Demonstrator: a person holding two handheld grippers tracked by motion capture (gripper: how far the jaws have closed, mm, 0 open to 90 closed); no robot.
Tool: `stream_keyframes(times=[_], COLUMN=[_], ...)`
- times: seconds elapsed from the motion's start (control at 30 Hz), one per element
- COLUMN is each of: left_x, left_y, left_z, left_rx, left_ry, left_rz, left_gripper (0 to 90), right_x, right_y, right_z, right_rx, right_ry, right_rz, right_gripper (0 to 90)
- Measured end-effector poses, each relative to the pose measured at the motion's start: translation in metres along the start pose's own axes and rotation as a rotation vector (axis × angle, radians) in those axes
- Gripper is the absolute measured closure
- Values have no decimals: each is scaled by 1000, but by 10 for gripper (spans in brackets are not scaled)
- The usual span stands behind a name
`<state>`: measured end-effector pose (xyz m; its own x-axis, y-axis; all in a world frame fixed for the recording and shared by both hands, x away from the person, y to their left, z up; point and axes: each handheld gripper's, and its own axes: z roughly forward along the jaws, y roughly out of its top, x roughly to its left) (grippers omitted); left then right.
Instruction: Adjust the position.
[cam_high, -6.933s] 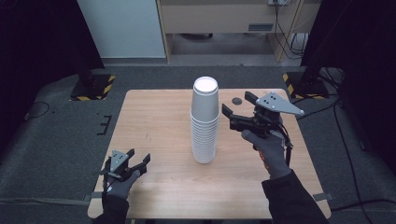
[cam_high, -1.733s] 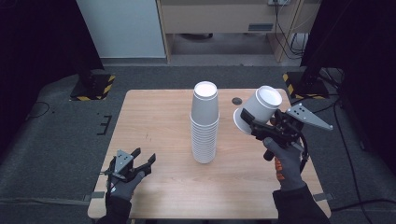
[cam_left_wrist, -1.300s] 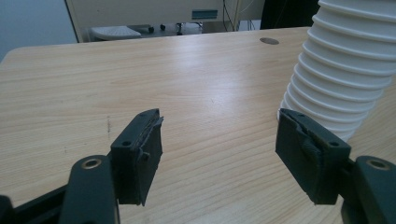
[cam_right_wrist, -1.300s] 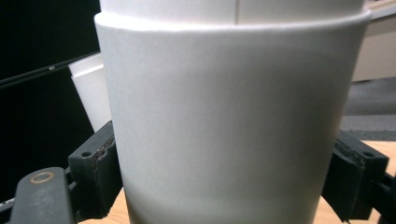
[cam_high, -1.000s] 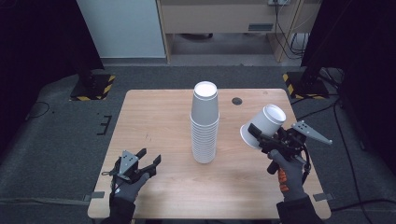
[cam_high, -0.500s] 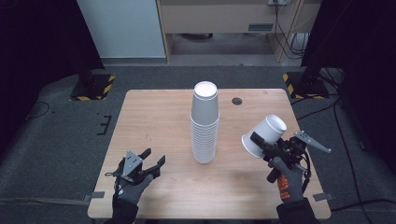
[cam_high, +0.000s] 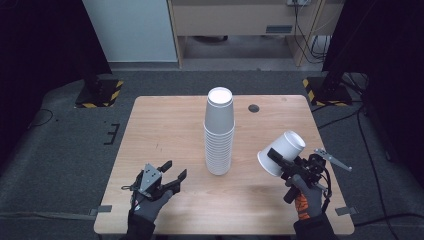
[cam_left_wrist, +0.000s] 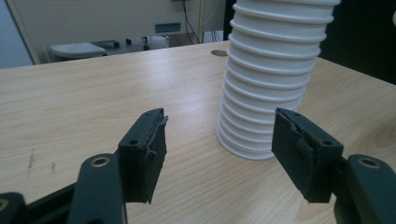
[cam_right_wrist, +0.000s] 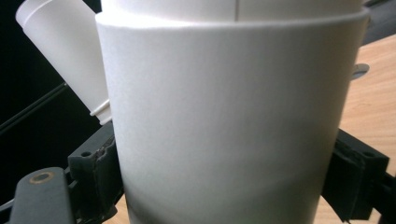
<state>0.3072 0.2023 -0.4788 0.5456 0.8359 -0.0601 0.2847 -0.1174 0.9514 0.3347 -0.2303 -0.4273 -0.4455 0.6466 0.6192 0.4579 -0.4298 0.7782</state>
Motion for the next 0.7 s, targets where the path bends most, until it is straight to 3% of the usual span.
stream_keyframes(times=[0.7], left_x=[-41], left_y=[9], left_z=[18], left_rx=[-23], left_ry=[-96], left_rz=[81], left_gripper=[369], right_x=[-8], right_y=[-13], right_z=[-5], right_rx=[13], right_ry=[24], right_rz=[89], right_gripper=[147])
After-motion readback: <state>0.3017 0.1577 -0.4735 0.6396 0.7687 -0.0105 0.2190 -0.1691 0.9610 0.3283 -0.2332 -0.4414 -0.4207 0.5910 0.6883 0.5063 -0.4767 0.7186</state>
